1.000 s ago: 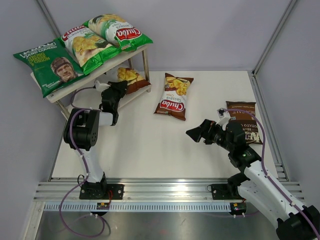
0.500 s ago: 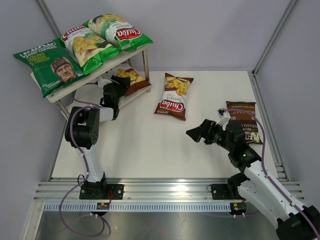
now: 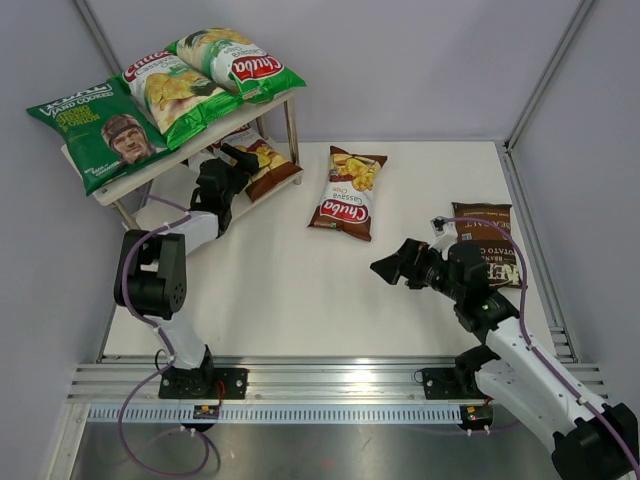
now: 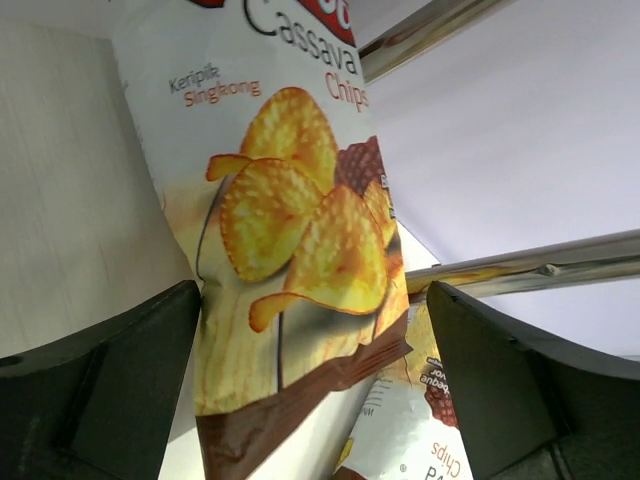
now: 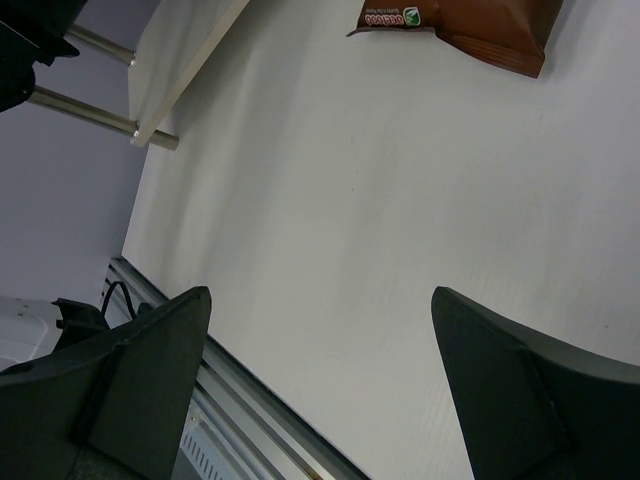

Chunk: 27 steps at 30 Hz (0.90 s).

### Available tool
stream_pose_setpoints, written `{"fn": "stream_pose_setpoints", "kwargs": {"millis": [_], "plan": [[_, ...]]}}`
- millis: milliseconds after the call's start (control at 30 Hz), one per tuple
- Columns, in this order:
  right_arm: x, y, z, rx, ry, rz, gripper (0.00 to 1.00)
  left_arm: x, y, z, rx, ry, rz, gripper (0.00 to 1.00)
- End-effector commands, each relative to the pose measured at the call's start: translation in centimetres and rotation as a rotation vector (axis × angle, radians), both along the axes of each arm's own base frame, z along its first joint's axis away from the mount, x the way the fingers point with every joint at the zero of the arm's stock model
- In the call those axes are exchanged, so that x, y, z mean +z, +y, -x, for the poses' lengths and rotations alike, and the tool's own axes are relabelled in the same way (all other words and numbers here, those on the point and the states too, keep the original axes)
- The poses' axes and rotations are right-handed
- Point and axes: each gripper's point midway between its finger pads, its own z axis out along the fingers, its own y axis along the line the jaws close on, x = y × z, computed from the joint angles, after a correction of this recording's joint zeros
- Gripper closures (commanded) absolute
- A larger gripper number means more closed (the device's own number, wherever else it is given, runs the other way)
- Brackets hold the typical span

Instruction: Place and organize the chips bags onto the shelf

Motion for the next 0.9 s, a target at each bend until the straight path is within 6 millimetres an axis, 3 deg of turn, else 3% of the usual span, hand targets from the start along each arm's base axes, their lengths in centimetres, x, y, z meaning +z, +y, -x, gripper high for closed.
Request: {"fn": "stream_pose_setpoints", "kwargs": {"millis": [0, 133, 300, 500, 700, 867], "plan": [[2.0, 1.0, -0.7, 0.047, -0.061, -0.015, 0.01, 2.9, 0.1, 0.4, -0.010, -0.029, -0.054, 0.01], [0.6, 1.2, -1.3, 0.042, -0.001, 0.005, 0.00, 3.9, 0.0, 1.9, -0.026, -0.009, -0.054, 0.01], [-0.1, 0.8, -2.3, -0.023, 0.039, 0.007, 0.01, 3.6, 0.3, 4.6, -0.036, 0.033, -0.074, 0.01], [0.3, -0.7, -4.0, -0.171, 0.056, 0.006, 0.00, 6.7, -0.5, 8.3, -0.122, -0.012, -0.110, 0.01], [0.4, -0.8, -6.9, -0.245, 0.041, 0.015, 0.01, 8.9, -4.4, 13.2, -0.325, -0.032, -0.147, 0.01], [-1.2, -0.1, -9.1, -0.258, 0.073, 0.039, 0.01, 7.9, -7.9, 17.9, -0.468, 0.015, -0.220, 0.01]]}}
